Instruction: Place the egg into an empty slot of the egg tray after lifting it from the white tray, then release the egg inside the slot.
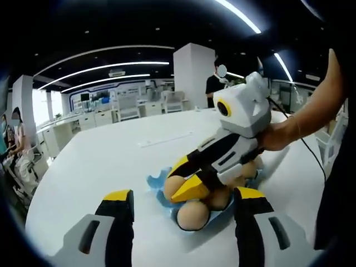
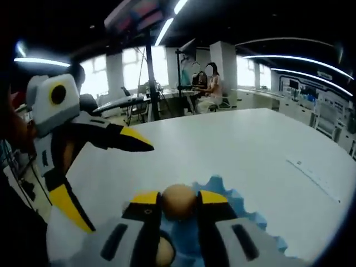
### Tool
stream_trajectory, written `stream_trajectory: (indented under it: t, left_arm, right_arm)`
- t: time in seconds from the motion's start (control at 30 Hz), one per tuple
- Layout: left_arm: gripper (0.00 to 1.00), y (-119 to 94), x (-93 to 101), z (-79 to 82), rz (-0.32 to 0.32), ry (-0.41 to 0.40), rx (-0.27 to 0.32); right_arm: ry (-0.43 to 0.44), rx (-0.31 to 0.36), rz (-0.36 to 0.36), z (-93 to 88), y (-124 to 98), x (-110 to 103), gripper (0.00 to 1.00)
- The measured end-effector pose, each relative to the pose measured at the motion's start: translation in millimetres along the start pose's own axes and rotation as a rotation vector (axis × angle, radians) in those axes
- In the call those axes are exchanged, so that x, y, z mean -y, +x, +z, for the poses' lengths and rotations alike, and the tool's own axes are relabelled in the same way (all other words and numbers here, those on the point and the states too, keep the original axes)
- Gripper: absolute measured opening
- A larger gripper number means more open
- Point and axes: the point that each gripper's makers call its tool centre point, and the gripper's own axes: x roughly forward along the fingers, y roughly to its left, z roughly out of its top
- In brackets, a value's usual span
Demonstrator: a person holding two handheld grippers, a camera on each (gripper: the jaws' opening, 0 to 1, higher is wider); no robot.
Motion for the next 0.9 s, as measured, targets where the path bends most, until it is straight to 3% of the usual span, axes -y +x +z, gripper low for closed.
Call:
stream_trajectory:
  t: [0.17, 0.33, 0.63, 0.77, 0.9]
  left_arm:
    - [0.74, -1, 1.0, -0.5, -0.003, -0.005, -0.002]
    - [0.73, -1, 0.6, 1.4, -0.002, -0.004, 0.001]
    - [0.70, -1, 4.0, 2.0, -0.012, -0.008, 0.003]
    - [0.71, -2, 3.8, 3.2, -0.008, -0.008, 0.006]
    - [0.70, -2, 4.3, 3.5, -0.009, -0.004, 0.006]
  right_arm:
    - [0.038, 0.004, 0.011, 1.0, 0, 3, 0.25]
    - [0.133, 0.002, 0.026, -3.8, -1, 5, 0.26]
    - [0.137, 0.013, 0.033, -2.6, 0, 3, 0.26]
    - [0.103, 0.016, 0.004, -5.7, -7, 6, 0.26]
    - [0.121, 0.033, -0.003, -7.8, -14, 6, 0.26]
